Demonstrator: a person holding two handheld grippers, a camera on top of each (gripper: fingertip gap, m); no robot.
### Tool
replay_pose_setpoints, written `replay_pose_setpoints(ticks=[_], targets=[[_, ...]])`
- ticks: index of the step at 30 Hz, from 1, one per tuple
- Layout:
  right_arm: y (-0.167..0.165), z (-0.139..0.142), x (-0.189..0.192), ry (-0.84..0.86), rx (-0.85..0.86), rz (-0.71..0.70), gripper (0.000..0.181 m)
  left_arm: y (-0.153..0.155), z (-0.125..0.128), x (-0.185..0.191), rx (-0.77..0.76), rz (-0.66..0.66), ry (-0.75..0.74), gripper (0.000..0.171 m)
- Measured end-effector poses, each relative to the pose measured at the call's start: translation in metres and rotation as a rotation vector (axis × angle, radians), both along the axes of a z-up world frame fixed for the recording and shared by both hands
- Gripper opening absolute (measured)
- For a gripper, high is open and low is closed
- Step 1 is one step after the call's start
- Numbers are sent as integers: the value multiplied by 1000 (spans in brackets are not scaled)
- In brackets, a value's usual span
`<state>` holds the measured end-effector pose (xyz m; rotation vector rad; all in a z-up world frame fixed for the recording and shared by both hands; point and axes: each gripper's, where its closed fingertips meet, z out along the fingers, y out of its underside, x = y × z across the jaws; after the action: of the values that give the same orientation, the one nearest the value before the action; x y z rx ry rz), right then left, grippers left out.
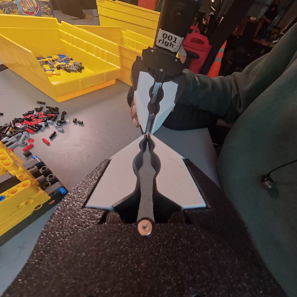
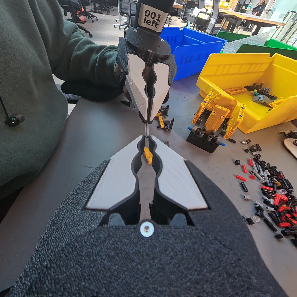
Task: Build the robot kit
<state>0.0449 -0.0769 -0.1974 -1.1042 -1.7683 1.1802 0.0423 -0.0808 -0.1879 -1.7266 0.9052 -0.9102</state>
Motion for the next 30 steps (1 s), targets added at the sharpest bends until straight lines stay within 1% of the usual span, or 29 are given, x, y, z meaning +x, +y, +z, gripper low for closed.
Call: replay_pose_setpoints(ticks=[6,9,11,19,22,26,30], targets=[[3,3,0,15,11,-15,3,3,-2,-2,-32,18,-19,2],[4,3,0,16,26,-23,3,6,-3,-4,-42,36,-25,15],[4,6,0,25,32,-26,3,6,-1,-4,-56,34,-47,15],[1,6,-2,36,60,-21,3,3,-1,-1,-95,1,-88,12],[1,7,-4,41,59,-23,3,2,-4,2,-113,-17,-85,5],[-1,7,-3,45,83,-25,3,-1,-4,4,-86,-19,-62,4],[-1,10,-2,57,51,-16,3,-1,0,4,-28,-21,-44,4]])
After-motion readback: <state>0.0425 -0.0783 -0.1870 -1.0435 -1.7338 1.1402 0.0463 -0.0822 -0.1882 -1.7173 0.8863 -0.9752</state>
